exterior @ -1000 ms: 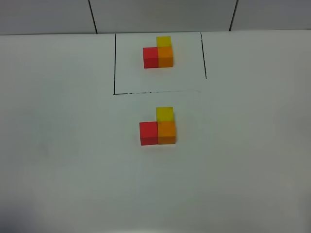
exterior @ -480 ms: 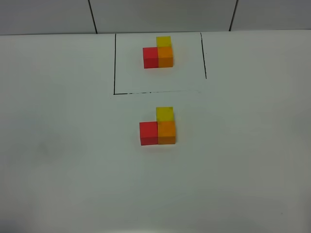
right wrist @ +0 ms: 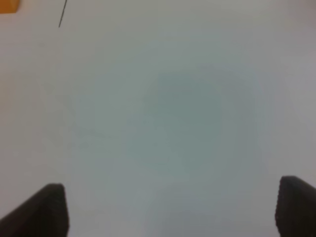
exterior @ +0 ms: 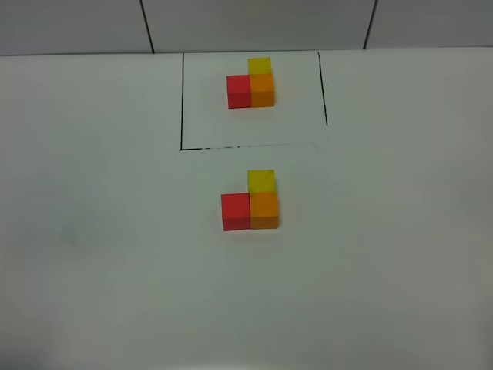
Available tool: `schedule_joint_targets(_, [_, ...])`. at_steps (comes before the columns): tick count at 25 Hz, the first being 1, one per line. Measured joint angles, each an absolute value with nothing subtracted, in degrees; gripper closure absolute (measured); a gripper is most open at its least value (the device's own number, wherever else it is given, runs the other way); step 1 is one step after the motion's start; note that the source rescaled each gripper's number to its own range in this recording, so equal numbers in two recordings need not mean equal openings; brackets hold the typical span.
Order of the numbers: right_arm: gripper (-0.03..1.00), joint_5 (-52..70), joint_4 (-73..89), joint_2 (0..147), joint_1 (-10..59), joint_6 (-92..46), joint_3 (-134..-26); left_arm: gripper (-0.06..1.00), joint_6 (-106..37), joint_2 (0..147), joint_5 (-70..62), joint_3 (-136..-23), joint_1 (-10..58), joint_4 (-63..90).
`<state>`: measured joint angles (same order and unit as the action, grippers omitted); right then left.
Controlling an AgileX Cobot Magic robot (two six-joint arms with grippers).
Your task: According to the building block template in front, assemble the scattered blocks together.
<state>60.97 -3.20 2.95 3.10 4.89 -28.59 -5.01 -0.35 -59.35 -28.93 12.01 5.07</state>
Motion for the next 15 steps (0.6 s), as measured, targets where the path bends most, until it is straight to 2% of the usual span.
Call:
schedule_joint_targets(4, [0.17,61.0,-3.2,3.0,3.1,4.9,-28.6,0.44,-5.0,-0.3,-59.4,-28.9,11.0,5.1])
schedule_joint_targets(9, [0.17,61.0,-3.2,3.0,3.1,4.9,-28.6,0.56,-5.0,-0.3,-59.4,-28.9,5.1,5.1])
schedule_joint_targets(15, [0.17,61.0,-3.2,3.0,3.1,4.9,-28.6,0.66,-5.0,-0.3,-59.4,-28.9,1.5,5.1])
